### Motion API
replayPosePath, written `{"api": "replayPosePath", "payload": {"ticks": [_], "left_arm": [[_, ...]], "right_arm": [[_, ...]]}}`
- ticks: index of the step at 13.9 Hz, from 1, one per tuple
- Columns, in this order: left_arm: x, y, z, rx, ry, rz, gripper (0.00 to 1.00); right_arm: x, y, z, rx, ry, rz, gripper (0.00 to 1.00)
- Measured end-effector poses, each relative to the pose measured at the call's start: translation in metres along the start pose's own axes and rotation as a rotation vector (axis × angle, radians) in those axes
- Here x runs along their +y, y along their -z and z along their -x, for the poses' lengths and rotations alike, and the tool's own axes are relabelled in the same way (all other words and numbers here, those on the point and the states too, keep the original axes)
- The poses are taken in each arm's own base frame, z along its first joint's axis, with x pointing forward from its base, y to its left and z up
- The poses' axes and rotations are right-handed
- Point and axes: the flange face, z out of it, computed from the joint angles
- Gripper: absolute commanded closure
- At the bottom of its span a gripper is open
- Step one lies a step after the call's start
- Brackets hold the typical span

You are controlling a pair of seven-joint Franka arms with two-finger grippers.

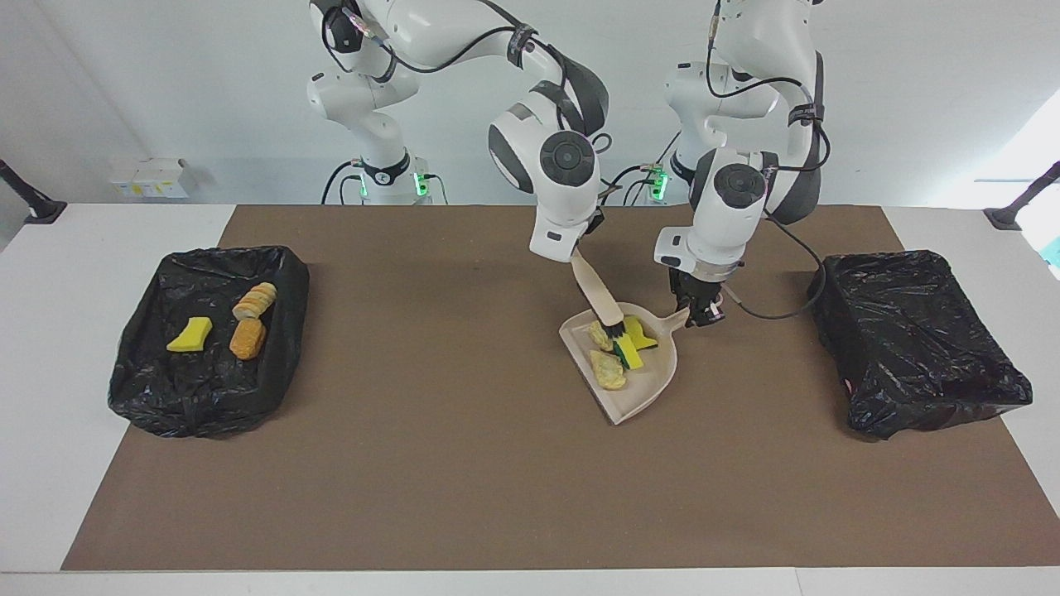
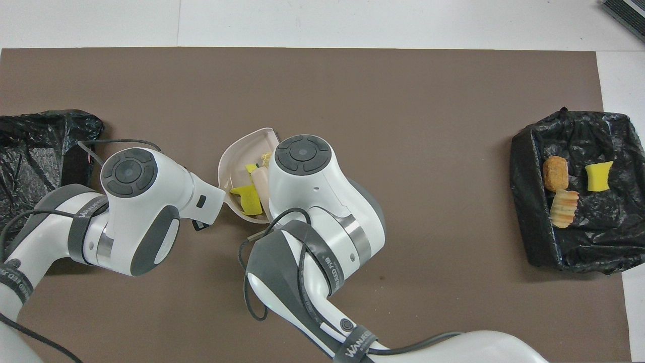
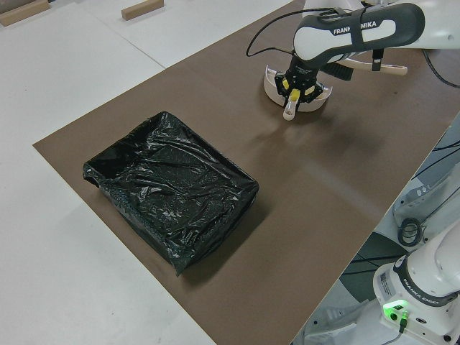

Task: Sweep and dump trash in bin
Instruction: 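Sweep the last bread chunk into the dustpan with the right gripper's brush, then carry the dustpan to the nearer black bin with the left gripper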

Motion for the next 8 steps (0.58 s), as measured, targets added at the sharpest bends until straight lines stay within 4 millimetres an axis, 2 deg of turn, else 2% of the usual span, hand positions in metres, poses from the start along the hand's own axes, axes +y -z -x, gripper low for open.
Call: {"api": "replayPosePath", "payload": {"ticks": [2,3,6,8], "left_arm": [[0.0,0.0,0.0,0.0,0.026,0.0,1.0],[0.0,0.0,0.001,0.001,0.034,0.001,1.0],[-0.005,0.001,0.005,0.004,0.063,0.001,1.0],[-0.009,0.006,0.012,0.015,0.094,0.01,1.0]], "right_arm": [[0.001,0.001,0.011,-0.028,-0.113,0.015,1.0],[-0.001,-0.005,0.016,-0.039,-0.165,0.024,1.0],[-0.001,-0.033,0.032,-0.069,-0.293,0.058,1.0],[0.001,-0.061,0.048,-0.054,-0.334,0.073,1.0]]}}
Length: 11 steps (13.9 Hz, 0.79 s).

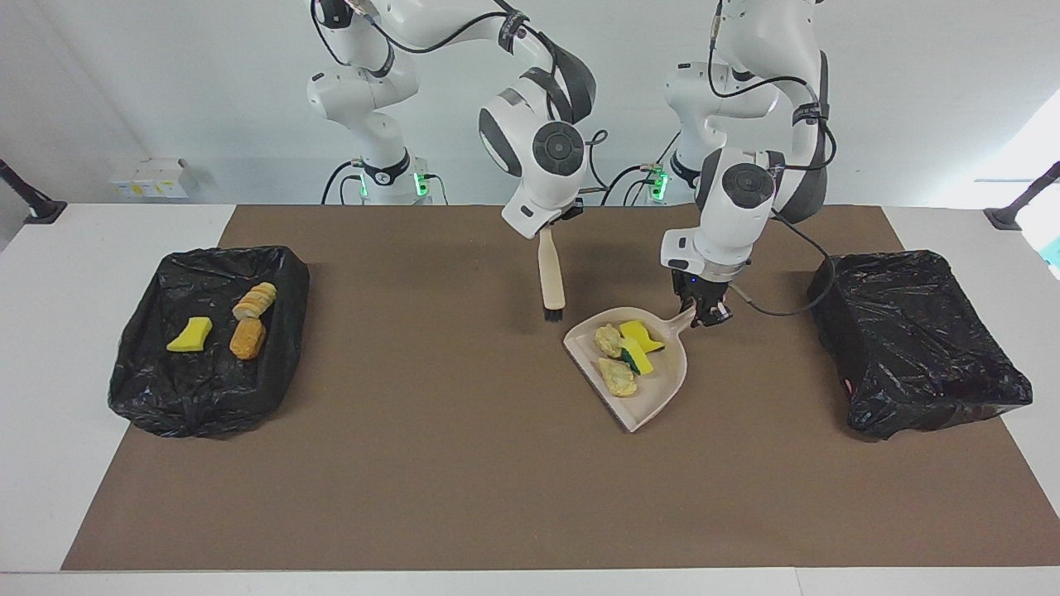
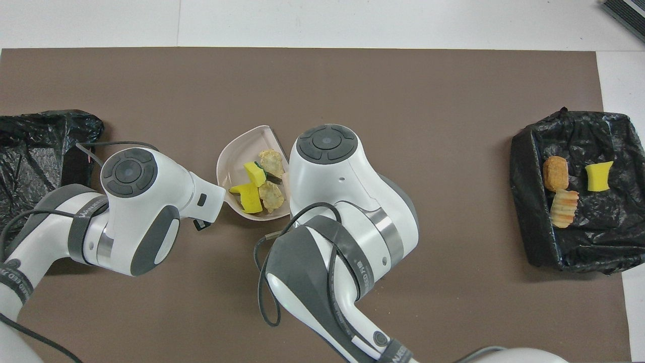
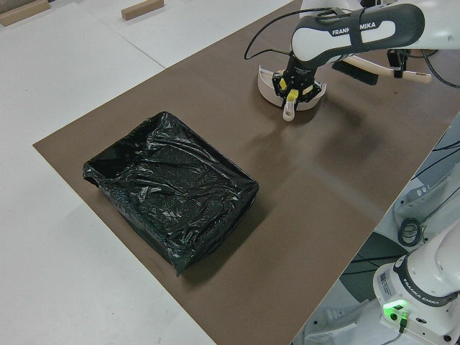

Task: Sweep and dump trash in bin
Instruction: 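Carry the dustpan to the nearer black bin with the left gripper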

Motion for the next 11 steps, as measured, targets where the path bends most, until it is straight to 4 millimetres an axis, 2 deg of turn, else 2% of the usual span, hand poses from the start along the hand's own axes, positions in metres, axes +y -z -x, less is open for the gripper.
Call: {"api": "replayPosePath", "payload": {"ticks": [3,6,8,11], "left_arm": [[-0.011,0.023,0.019,0.044,0.11,0.036,1.0],[-0.023,0.055,0.046,0.071,0.198,0.026,1.0],[-0.032,0.07,0.065,0.082,0.24,0.015,1.0],[-0.054,0.09,0.099,0.081,0.315,0.016,1.0]], "right_arm": [[0.007,-0.043,0.033,-0.011,0.005,0.045,1.0],[-0.007,-0.061,0.057,-0.004,0.027,0.027,1.0],[-0.016,-0.077,0.063,0.021,0.03,0.015,1.0],[-0.017,-0.093,0.063,0.033,0.029,0.012,1.0]]}}
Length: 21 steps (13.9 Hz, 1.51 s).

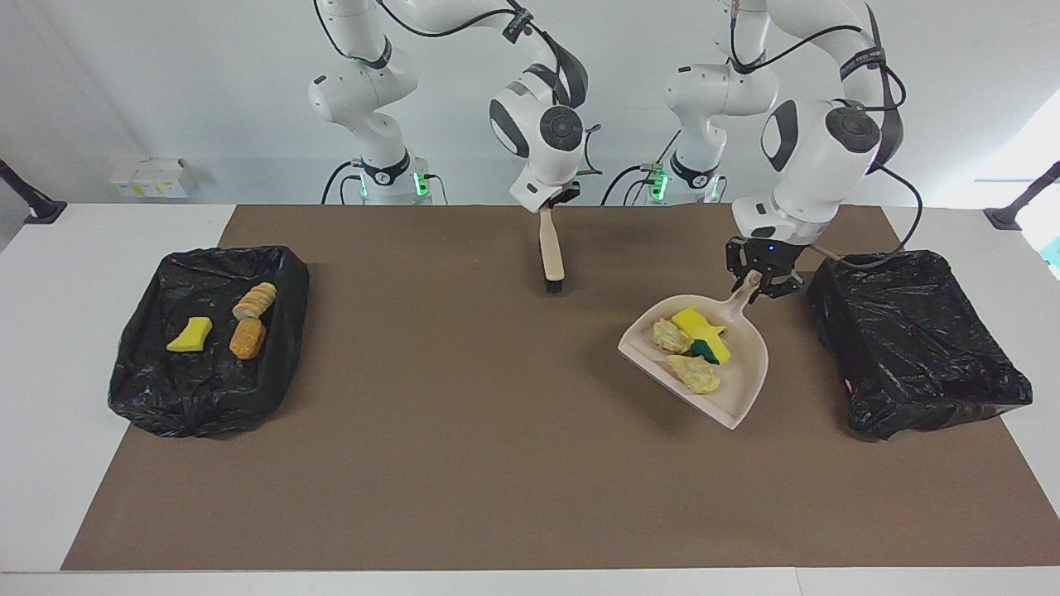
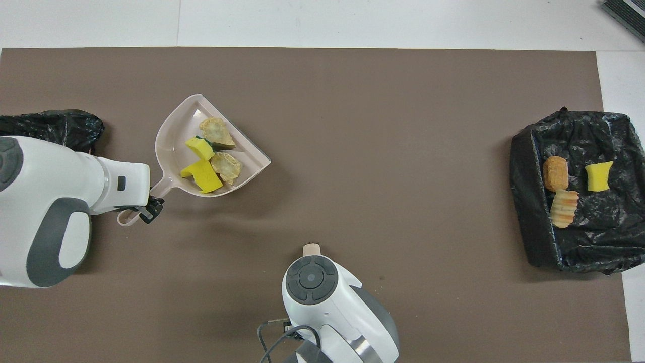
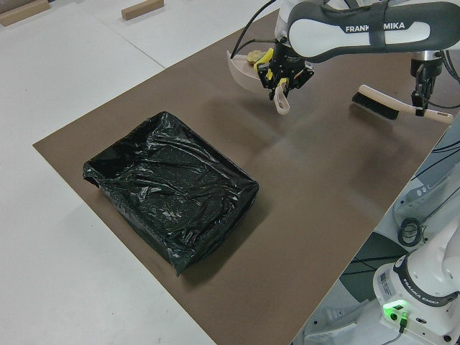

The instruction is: Sweep and dump trash in bin

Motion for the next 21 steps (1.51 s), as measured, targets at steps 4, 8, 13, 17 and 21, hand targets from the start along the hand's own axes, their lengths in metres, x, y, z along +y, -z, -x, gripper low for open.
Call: {"api": "replayPosePath", "payload": {"ticks": [4,8,13,17,21], "left_arm": [[-0.056,0.041,0.04,0.001,0.095,-0.002,1.0],[-0.114,0.073,0.108,-0.035,0.076,0.049,1.0],[-0.186,0.108,0.206,-0.034,0.044,0.089,1.0],[-0.24,0.126,0.271,-0.172,-0.084,0.015,1.0],[-0.272,0.126,0.281,-0.32,-0.157,-0.016,1.0]], "right_arm": [[0.001,-0.004,-0.005,0.029,-0.015,-0.023,1.0],[0.003,-0.01,-0.007,0.033,-0.026,-0.026,0.0],[0.0,0.027,-0.004,-0.003,-0.016,-0.018,0.0],[0.023,0.09,-0.022,0.007,-0.049,-0.051,0.0],[0.071,0.154,-0.049,0.049,0.029,-0.085,0.0]]}}
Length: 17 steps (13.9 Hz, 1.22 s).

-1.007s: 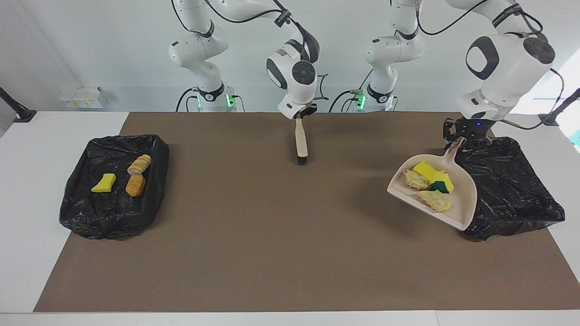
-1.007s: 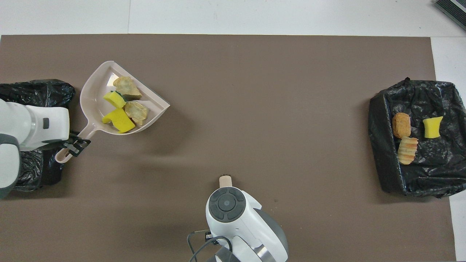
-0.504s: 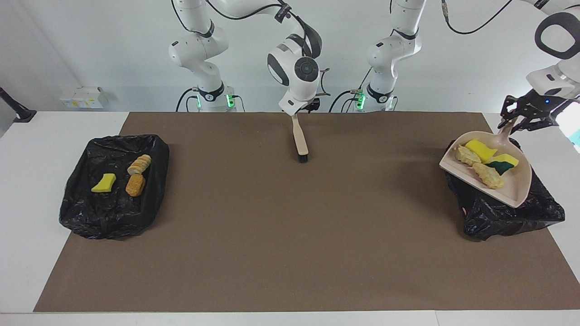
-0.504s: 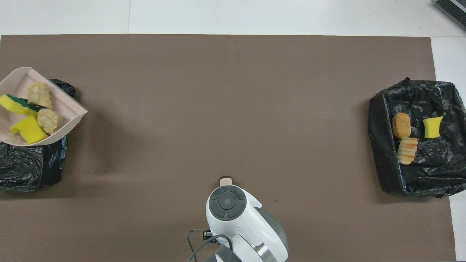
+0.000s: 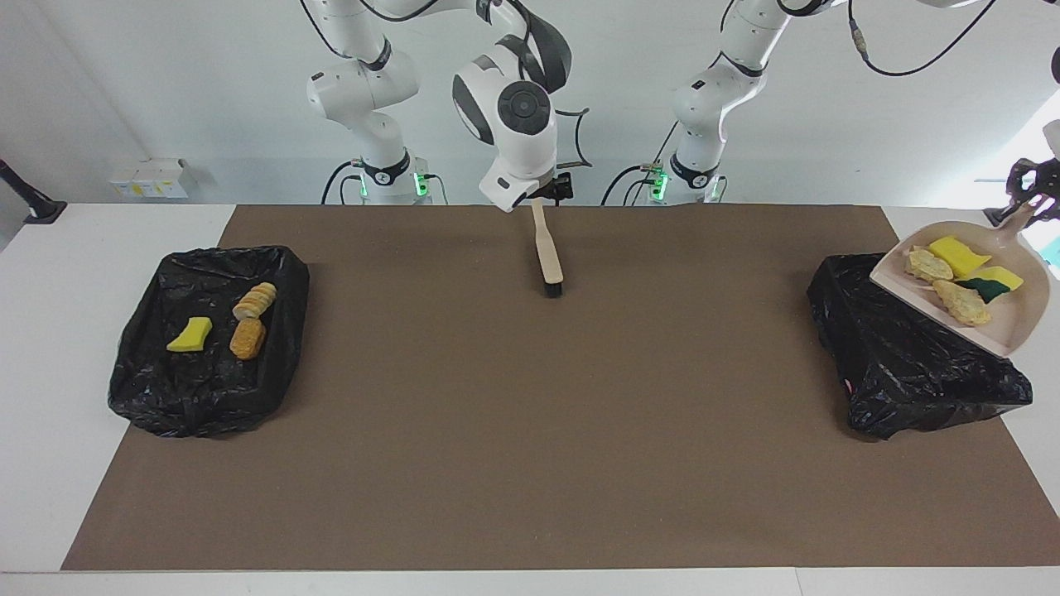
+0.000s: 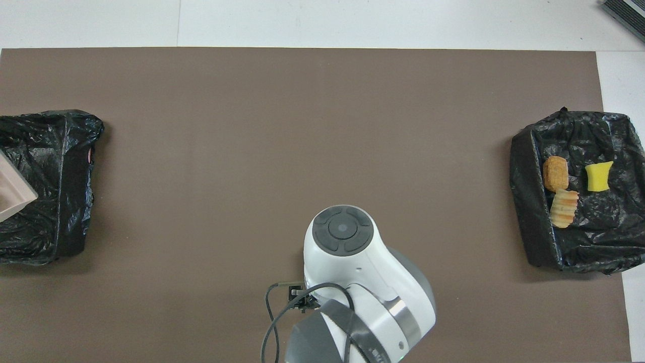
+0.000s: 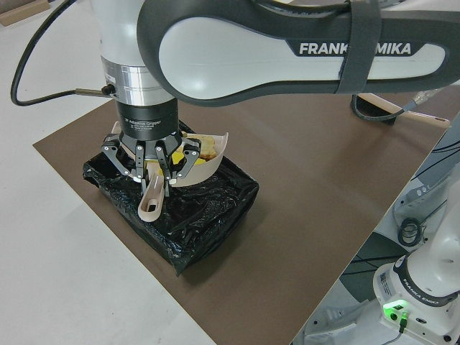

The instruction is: Sweep and dump trash in bin

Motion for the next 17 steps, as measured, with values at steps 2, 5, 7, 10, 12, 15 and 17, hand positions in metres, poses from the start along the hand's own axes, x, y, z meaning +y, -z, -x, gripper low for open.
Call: {"api": "replayPosePath", "payload": {"ticks": [2,5,7,10,12,15,17], "left_arm": [[-0.003,0.004,-0.007,-0.093,-0.039,-0.021,1.0],[-0.003,0.014,-0.037,-0.194,-0.107,-0.059,1.0],[-0.005,0.014,-0.055,-0.281,-0.155,-0.08,1.0],[-0.012,0.002,-0.068,-0.356,-0.2,-0.101,1.0],[-0.014,-0.001,-0.07,-0.41,-0.219,-0.11,1.0],[-0.007,0.011,-0.105,-0.528,-0.292,-0.142,1.0],[0.004,0.024,-0.131,-0.645,-0.335,-0.155,1.0]], "right_arm": [[0.022,0.028,-0.009,0.038,0.037,0.021,0.0],[0.054,0.066,-0.02,0.098,0.084,0.061,0.0],[0.084,0.094,-0.027,0.155,0.114,0.082,0.0],[0.129,0.128,-0.029,0.214,0.112,0.125,0.0],[0.153,0.143,-0.03,0.245,0.119,0.171,0.0],[0.204,0.164,-0.034,0.271,0.12,0.193,0.0],[0.239,0.176,-0.036,0.285,0.108,0.189,0.0]]}}
